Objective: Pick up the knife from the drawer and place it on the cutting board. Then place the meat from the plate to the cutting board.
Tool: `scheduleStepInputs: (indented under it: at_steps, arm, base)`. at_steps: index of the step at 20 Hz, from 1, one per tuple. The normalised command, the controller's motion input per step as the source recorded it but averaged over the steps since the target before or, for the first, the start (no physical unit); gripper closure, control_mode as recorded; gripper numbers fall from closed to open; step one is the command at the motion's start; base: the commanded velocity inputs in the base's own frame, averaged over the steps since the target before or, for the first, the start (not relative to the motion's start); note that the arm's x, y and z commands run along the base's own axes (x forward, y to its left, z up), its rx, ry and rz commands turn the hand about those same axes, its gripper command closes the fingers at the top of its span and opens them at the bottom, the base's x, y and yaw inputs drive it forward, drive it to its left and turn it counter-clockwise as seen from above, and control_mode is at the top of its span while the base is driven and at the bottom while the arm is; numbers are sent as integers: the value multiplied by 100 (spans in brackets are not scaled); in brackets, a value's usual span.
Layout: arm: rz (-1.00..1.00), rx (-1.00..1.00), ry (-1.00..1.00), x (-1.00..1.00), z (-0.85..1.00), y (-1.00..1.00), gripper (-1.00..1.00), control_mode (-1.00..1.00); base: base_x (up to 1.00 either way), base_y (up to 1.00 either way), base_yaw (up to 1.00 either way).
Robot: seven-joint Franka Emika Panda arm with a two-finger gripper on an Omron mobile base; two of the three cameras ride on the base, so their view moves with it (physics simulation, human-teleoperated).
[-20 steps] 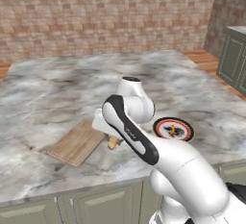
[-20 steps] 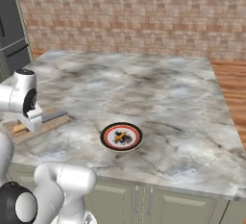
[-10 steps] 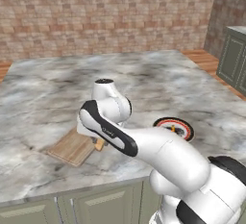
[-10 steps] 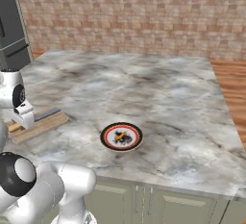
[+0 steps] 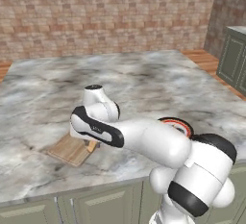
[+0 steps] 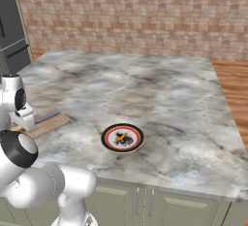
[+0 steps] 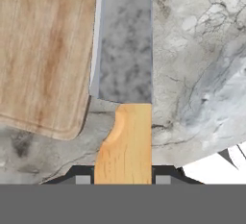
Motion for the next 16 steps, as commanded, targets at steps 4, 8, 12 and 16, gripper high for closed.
scheduleStepInputs:
  at_steps: [4,8,12,16]
  arm:
    - [0,0,0,30,-32,13,100,-100]
    - [0,0,1,27,-8,12,100,-100]
    - [0,0,5,28,0,17,100,-100]
    - [0,0,7,35,-7,20,100,-100]
  base:
    - [0,0,0]
    - [0,0,0]
    - [0,0,0]
    - [0,0,0]
